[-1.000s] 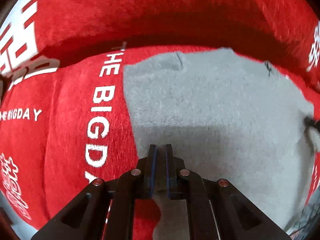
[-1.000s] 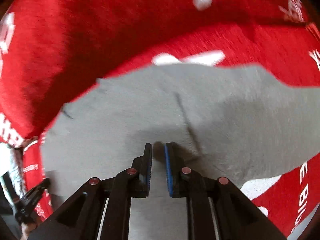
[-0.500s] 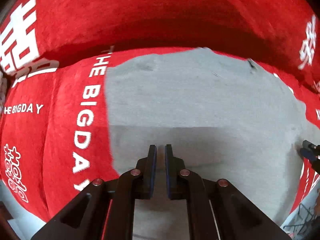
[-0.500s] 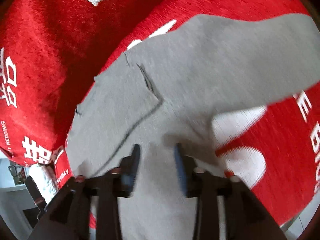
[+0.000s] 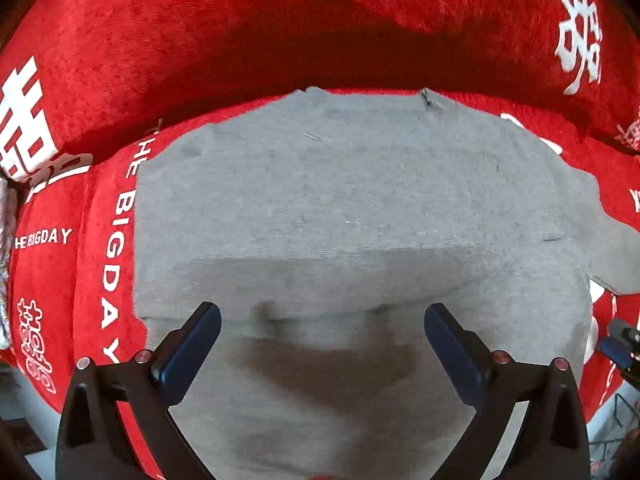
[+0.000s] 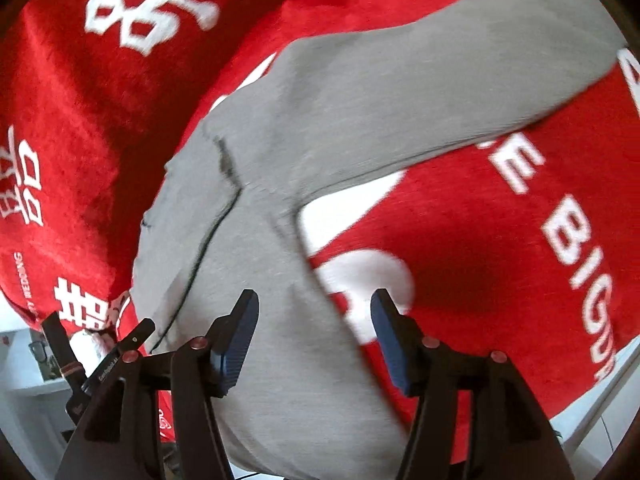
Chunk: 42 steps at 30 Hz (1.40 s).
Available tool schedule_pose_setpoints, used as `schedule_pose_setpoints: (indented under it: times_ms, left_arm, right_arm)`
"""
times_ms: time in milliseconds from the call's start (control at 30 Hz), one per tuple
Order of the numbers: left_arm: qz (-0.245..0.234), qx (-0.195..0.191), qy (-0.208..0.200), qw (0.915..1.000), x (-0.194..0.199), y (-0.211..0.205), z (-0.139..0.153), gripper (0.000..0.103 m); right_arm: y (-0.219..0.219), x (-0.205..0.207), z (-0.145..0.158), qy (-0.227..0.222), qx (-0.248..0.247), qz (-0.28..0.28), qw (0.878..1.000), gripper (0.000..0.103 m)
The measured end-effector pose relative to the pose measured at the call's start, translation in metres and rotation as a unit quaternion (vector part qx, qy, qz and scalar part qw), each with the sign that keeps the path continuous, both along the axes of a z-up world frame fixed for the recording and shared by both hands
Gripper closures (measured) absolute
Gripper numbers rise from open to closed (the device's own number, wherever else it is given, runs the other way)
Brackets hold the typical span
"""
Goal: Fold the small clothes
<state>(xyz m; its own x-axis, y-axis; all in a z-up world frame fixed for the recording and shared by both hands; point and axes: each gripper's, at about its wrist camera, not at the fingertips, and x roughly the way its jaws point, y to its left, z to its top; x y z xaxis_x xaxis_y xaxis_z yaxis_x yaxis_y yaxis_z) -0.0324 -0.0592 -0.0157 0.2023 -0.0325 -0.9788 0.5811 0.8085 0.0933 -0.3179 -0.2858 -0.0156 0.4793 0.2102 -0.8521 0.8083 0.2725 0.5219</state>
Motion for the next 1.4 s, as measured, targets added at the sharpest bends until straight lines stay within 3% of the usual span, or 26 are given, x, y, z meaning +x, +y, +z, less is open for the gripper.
schedule_pose_setpoints:
  times_ms: [233,367,633,867,1133,1200,1233,1267,1333,1400]
  left_arm:
    - [-0.015,0.004,0.046,0.9988,-0.01,-0.033,-0.023,0.001]
    - [-0.036,-0.009,0.047,0.9982,-0.024,-0.052,-0.022,0.001]
    - [-0.056,-0.033,0.071,0.9954,-0.047,-0.089,-0.022,0.001]
    - [-0.072,-0.043,0.076,0.9936,-0.06,-0.12,-0.024,0.001]
    - [-0.081,-0.026,0.074,0.9936,-0.065,-0.138,-0.036,0.001]
    - [-0.079,-0.02,0.074,0.9939,-0.065,-0.139,-0.039,0.001]
    - [-0.078,-0.018,0.072,0.9942,-0.065,-0.142,-0.042,0.001]
    - [-0.077,-0.017,0.071,0.9943,-0.064,-0.144,-0.044,0.001]
    - [-0.077,-0.018,0.068,0.9945,-0.063,-0.143,-0.043,0.001]
    - [-0.075,-0.019,0.067,0.9947,-0.06,-0.136,-0.04,0.001]
  right_arm:
    - [-0.035,-0.045,-0.008,0.001,0.001,-0.061,0.998,0.041]
    - [-0.058,-0.07,-0.016,0.003,-0.002,-0.104,0.995,0.041]
    - [-0.116,-0.122,-0.042,-0.031,0.024,-0.237,0.971,0.04]
    - [-0.15,-0.128,-0.047,-0.088,0.031,-0.274,0.957,0.038]
    - [-0.172,-0.126,-0.048,-0.139,0.037,-0.312,0.939,0.036]
    - [-0.171,-0.128,-0.049,-0.149,0.047,-0.322,0.934,0.044]
    - [-0.171,-0.128,-0.051,-0.155,0.055,-0.327,0.931,0.076]
    - [-0.171,-0.128,-0.053,-0.16,0.062,-0.328,0.929,0.096]
    - [-0.17,-0.125,-0.052,-0.176,0.067,-0.326,0.926,0.096]
    - [-0.17,-0.117,-0.041,-0.184,0.053,-0.308,0.932,0.096]
